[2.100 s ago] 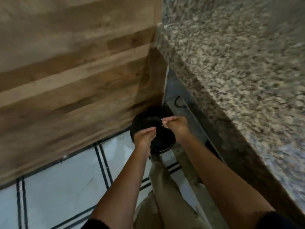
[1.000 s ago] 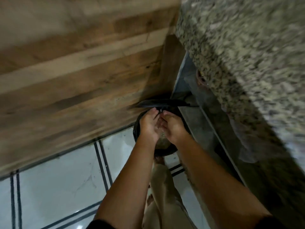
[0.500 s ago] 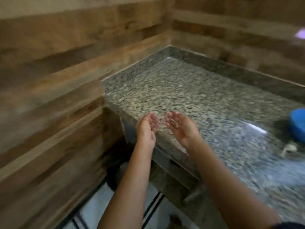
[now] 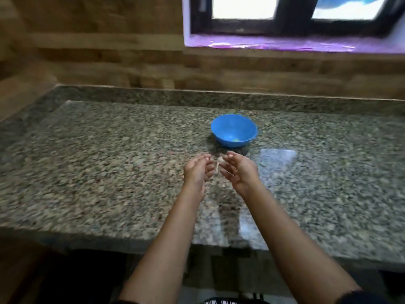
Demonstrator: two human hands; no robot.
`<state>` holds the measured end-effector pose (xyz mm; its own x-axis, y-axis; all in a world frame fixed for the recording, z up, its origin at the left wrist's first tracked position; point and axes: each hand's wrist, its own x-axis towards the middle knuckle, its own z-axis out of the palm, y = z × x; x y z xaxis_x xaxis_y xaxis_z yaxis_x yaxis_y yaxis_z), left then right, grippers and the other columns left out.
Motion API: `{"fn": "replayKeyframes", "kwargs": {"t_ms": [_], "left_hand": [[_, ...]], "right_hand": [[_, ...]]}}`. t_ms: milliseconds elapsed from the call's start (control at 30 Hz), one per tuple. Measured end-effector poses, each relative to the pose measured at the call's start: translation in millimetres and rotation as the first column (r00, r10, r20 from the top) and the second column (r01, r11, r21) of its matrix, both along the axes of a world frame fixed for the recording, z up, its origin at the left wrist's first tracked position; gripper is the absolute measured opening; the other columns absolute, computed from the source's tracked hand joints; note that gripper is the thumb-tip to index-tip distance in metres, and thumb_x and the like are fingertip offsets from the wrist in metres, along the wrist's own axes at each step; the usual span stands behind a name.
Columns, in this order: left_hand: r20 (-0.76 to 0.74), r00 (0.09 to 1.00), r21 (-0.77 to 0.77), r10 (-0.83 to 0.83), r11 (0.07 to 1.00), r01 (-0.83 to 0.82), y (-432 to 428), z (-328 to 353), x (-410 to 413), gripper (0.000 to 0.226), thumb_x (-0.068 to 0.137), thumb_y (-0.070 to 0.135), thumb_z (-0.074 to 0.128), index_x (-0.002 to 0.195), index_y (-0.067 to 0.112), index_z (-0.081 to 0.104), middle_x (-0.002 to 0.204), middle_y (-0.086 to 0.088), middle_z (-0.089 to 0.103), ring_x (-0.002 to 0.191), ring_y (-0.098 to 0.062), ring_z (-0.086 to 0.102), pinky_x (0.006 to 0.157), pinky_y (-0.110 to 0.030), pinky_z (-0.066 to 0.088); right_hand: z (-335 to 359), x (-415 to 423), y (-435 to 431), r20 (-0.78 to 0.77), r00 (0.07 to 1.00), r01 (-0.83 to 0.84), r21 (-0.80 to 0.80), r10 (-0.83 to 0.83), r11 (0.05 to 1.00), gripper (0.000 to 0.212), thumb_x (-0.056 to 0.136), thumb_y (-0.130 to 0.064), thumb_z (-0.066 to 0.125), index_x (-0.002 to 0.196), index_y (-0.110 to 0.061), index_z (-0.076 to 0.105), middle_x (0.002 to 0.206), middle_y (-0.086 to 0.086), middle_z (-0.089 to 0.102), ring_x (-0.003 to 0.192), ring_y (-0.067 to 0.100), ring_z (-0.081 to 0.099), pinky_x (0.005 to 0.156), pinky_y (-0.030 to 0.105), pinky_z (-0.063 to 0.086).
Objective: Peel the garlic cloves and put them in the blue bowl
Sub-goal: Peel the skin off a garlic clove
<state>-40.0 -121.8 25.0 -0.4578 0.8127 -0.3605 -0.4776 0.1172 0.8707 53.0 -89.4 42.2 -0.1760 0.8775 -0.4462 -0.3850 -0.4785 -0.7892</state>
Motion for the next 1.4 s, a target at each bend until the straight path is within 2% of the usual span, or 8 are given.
{"fn": "replayKeyframes", "kwargs": {"t_ms": [167, 233, 400, 500, 667, 933, 1233, 1400], "left_hand": [[-0.391, 0.899, -0.115, -0.199, 0.979, 0.167, 60, -33, 63, 0.018, 0.089, -0.003, 0.054, 0.104, -0.004, 0.064, 0.084, -0.009, 0.066, 0.07, -0.014, 0.056, 0.066, -0.021, 0.047], [-0.591, 0.743, -0.208, -0.314, 0.949, 0.236, 81, -41, 81, 0.023, 0.087, 0.003, 0.06, 0.109, 0.0, 0.066, 0.102, -0.013, 0.069, 0.09, -0.02, 0.064, 0.085, -0.027, 0.049], [-0.824, 0.245, -0.436, -0.511, 0.848, 0.303, 125, -51, 108, 0.031, 0.089, 0.013, 0.059, 0.118, 0.005, 0.063, 0.119, -0.016, 0.062, 0.11, -0.028, 0.057, 0.097, -0.03, 0.041], [-0.84, 0.127, -0.484, -0.528, 0.834, 0.267, 138, -64, 110, 0.024, 0.089, 0.015, 0.06, 0.11, 0.007, 0.066, 0.112, -0.015, 0.057, 0.108, -0.029, 0.053, 0.095, -0.033, 0.041], [-0.886, 0.095, -0.418, -0.453, 0.872, 0.254, 141, -68, 113, 0.018, 0.093, 0.019, 0.056, 0.094, 0.003, 0.063, 0.098, -0.008, 0.052, 0.097, -0.023, 0.051, 0.083, -0.032, 0.042], [-0.94, 0.341, -0.005, 0.007, 0.999, -0.036, 160, -16, 74, 0.023, 0.095, 0.014, 0.054, 0.109, -0.001, 0.064, 0.102, -0.015, 0.064, 0.092, -0.025, 0.059, 0.071, -0.012, 0.032], [-0.928, 0.365, -0.052, -0.072, 0.996, 0.066, 117, -39, 47, 0.016, 0.09, 0.013, 0.062, 0.1, 0.003, 0.069, 0.098, -0.011, 0.066, 0.084, -0.012, 0.057, 0.074, -0.011, 0.038], [-0.935, 0.322, -0.101, -0.149, 0.982, 0.161, 109, -47, 39, 0.019, 0.088, 0.01, 0.064, 0.104, 0.001, 0.068, 0.102, -0.013, 0.065, 0.096, -0.022, 0.061, 0.082, -0.022, 0.043]], "right_hand": [[-17, 67, 55, 0.078, 0.988, 0.139, -0.037, -0.136, 0.99, 0.017, 0.094, 0.002, 0.04, 0.103, -0.006, 0.053, 0.07, 0.006, 0.054, 0.055, 0.016, 0.048, 0.048, 0.024, 0.039], [-25, 87, 73, 0.138, 0.977, 0.17, -0.038, -0.164, 0.985, 0.019, 0.095, 0.001, 0.038, 0.103, -0.005, 0.054, 0.072, 0.006, 0.054, 0.055, 0.015, 0.048, 0.045, 0.023, 0.039], [-40, 123, 103, 0.219, 0.964, 0.172, -0.068, -0.153, 0.983, 0.021, 0.096, 0.001, 0.037, 0.101, -0.004, 0.056, 0.076, 0.006, 0.056, 0.055, 0.015, 0.049, 0.046, 0.024, 0.038], [-45, 134, 114, 0.222, 0.967, 0.146, -0.085, -0.124, 0.986, 0.021, 0.096, 0.0, 0.037, 0.102, -0.004, 0.056, 0.077, 0.006, 0.058, 0.056, 0.015, 0.05, 0.044, 0.024, 0.04], [-50, 137, 130, 0.215, 0.973, 0.109, -0.106, -0.084, 0.988, 0.022, 0.095, -0.002, 0.038, 0.106, -0.004, 0.057, 0.079, 0.009, 0.058, 0.056, 0.017, 0.05, 0.051, 0.031, 0.041], [-43, 113, 147, 0.178, 0.982, 0.073, -0.06, -0.061, 0.996, 0.02, 0.095, 0.0, 0.041, 0.103, -0.004, 0.059, 0.089, 0.009, 0.061, 0.064, 0.016, 0.056, 0.056, 0.027, 0.047], [-46, 83, 138, 0.199, 0.979, 0.059, -0.022, -0.053, 0.998, 0.018, 0.094, 0.001, 0.042, 0.099, -0.005, 0.058, 0.082, 0.007, 0.06, 0.06, 0.015, 0.055, 0.052, 0.026, 0.047], [-51, 76, 125, 0.228, 0.974, 0.015, -0.034, -0.006, 0.999, 0.016, 0.094, -0.001, 0.046, 0.09, -0.01, 0.058, 0.081, 0.007, 0.059, 0.059, 0.016, 0.053, 0.051, 0.028, 0.046]]}}
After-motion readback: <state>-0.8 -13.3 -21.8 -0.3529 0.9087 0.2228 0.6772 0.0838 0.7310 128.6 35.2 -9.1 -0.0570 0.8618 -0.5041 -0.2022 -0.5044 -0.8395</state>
